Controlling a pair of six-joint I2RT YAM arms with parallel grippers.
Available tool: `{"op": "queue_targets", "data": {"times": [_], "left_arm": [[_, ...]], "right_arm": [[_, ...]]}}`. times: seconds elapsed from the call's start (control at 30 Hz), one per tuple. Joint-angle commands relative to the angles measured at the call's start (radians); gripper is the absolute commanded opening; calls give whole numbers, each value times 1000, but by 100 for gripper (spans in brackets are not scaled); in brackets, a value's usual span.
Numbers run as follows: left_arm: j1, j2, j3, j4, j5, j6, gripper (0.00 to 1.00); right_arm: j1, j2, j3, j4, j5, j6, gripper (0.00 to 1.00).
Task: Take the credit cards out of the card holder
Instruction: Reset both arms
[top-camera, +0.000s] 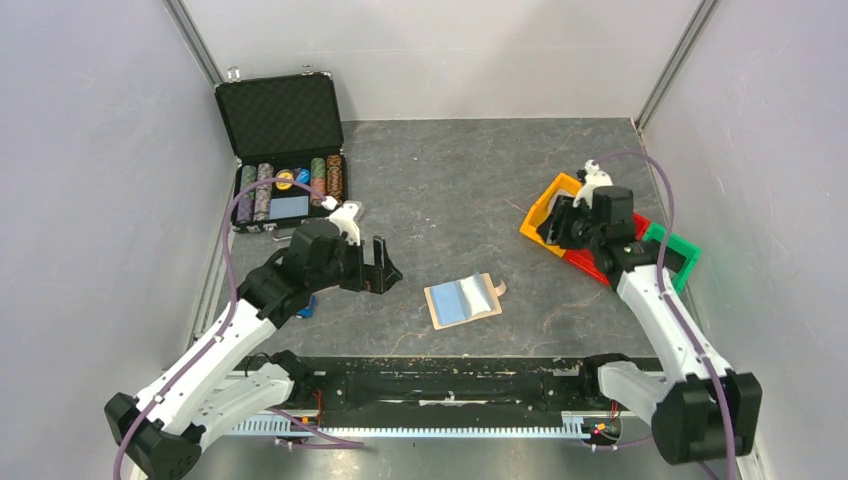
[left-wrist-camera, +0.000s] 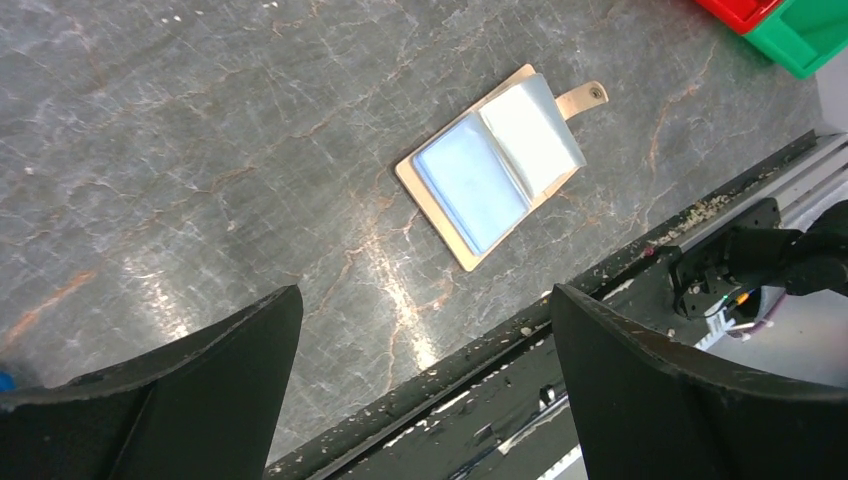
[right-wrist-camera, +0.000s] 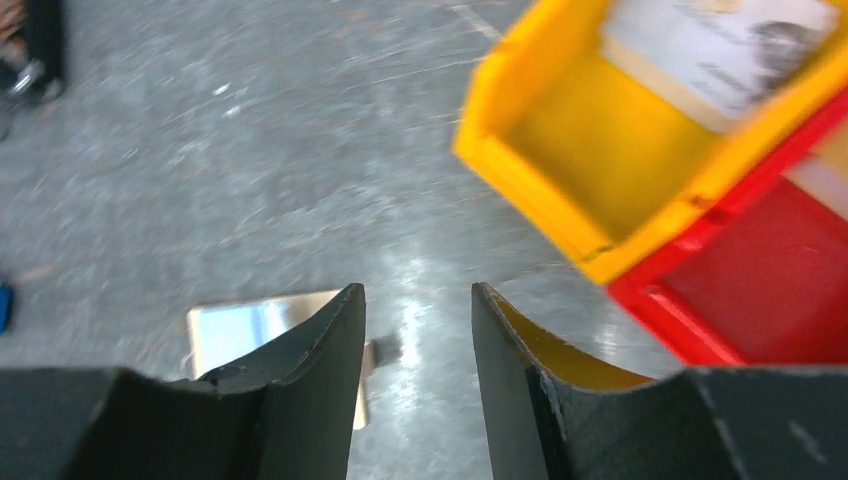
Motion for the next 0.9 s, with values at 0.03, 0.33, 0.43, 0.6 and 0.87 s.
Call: {"op": "queue_targets", "data": {"times": [0.03, 0.33, 0.43, 0.6, 0.87], "left_arm": [[5, 39, -8, 78, 97, -128, 100], [5, -38, 24, 124, 155, -154, 100], [5, -69, 14, 133, 132, -146, 100], [5, -149, -50, 165, 124, -143, 100], [5, -277, -120, 200, 86, -115, 100]], "right_arm": [[175, -137, -47, 39, -10, -22, 48], [272, -351, -110, 33, 59, -101, 93], [272, -436, -154, 32, 87, -121, 98], [272, -588, -232, 70, 126, -52, 98], [272, -728, -306, 124, 143, 39, 98]]}}
